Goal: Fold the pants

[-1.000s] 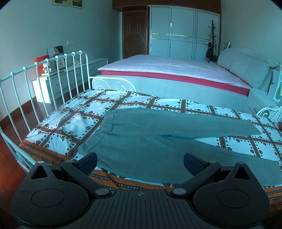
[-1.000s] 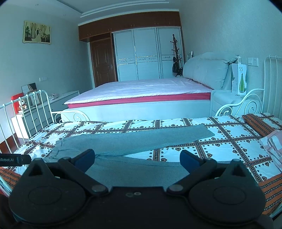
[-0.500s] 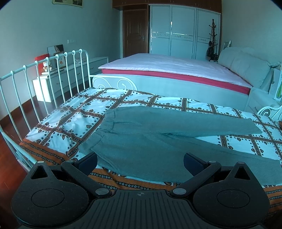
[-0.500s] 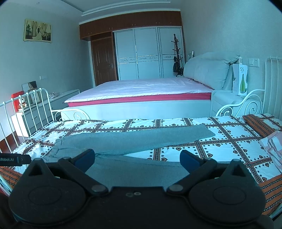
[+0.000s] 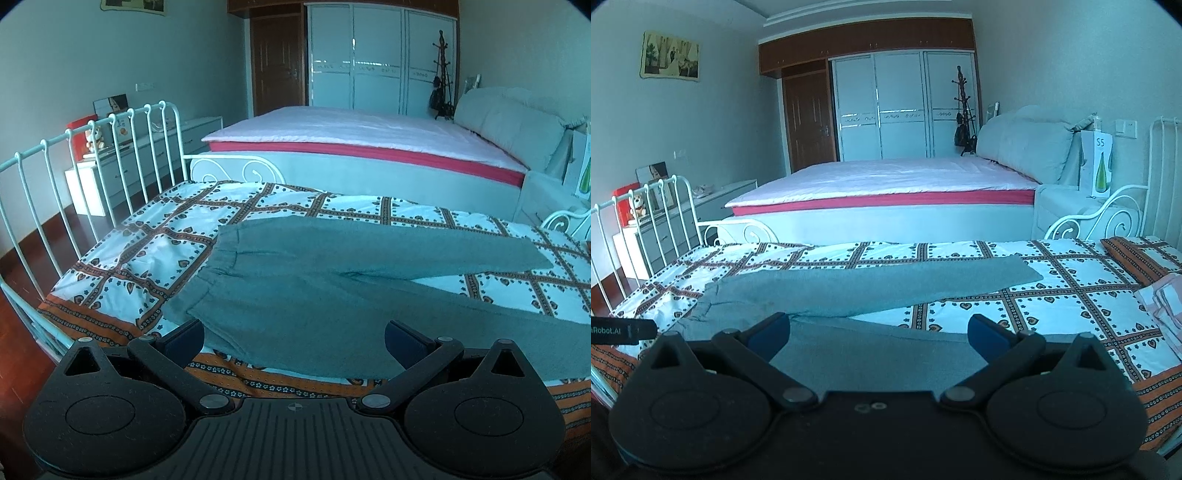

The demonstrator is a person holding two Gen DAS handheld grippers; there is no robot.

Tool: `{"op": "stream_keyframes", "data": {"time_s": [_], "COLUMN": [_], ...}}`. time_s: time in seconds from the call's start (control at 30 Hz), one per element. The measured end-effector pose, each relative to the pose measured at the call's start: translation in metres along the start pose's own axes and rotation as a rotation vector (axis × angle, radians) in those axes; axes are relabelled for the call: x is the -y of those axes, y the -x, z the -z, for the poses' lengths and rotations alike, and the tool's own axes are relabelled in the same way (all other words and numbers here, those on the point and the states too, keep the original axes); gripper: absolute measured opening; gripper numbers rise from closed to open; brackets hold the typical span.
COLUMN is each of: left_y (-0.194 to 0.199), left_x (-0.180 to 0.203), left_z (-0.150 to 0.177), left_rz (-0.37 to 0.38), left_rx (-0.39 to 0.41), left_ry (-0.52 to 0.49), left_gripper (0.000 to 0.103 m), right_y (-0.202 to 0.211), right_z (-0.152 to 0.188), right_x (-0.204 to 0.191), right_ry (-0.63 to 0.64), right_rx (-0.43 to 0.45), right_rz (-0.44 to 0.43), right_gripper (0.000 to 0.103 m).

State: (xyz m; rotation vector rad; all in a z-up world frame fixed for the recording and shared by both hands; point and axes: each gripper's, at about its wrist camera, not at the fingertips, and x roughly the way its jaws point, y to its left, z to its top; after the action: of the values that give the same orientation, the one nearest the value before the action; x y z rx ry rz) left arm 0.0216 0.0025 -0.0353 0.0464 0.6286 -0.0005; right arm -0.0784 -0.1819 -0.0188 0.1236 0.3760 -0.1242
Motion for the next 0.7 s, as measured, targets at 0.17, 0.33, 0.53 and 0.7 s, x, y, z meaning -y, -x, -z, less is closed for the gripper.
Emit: {"op": "stream_keyframes", "data": {"time_s": [0.17,0.33,0.53,0.7], "left_y": [-0.02,-0.047,-0.087,-0.13], "left_x": [0.002,0.005,0.008,0.007], "left_z": [-0.003,-0.009,-0.023,-0.04], "left_rz": [0.0,0.002,-0.001,0.008], "left_rx": [-0.023,-0.049,-0.075,-0.094], "left_ry": [-0.021,-0.028,-0.066,-0.107], "left_gripper": [0.103,0.103,0.103,0.103], "right_y": [-0.02,-0.045,-0.079,-0.114], "right_z": [0.004,0.003,-0.006,-0.022], "right_x": [-0.002,-0.003,-0.004,-0.008], "right_ry": [0.019,0.026,0.055,0.115], "right_rx": [-0.035,-0.072,-0.106,-0.123], "right_rz": [-0.032,-0.061,-0.1,-0.164], "right_gripper": [0.097,0.097,0.097,0.097]}}
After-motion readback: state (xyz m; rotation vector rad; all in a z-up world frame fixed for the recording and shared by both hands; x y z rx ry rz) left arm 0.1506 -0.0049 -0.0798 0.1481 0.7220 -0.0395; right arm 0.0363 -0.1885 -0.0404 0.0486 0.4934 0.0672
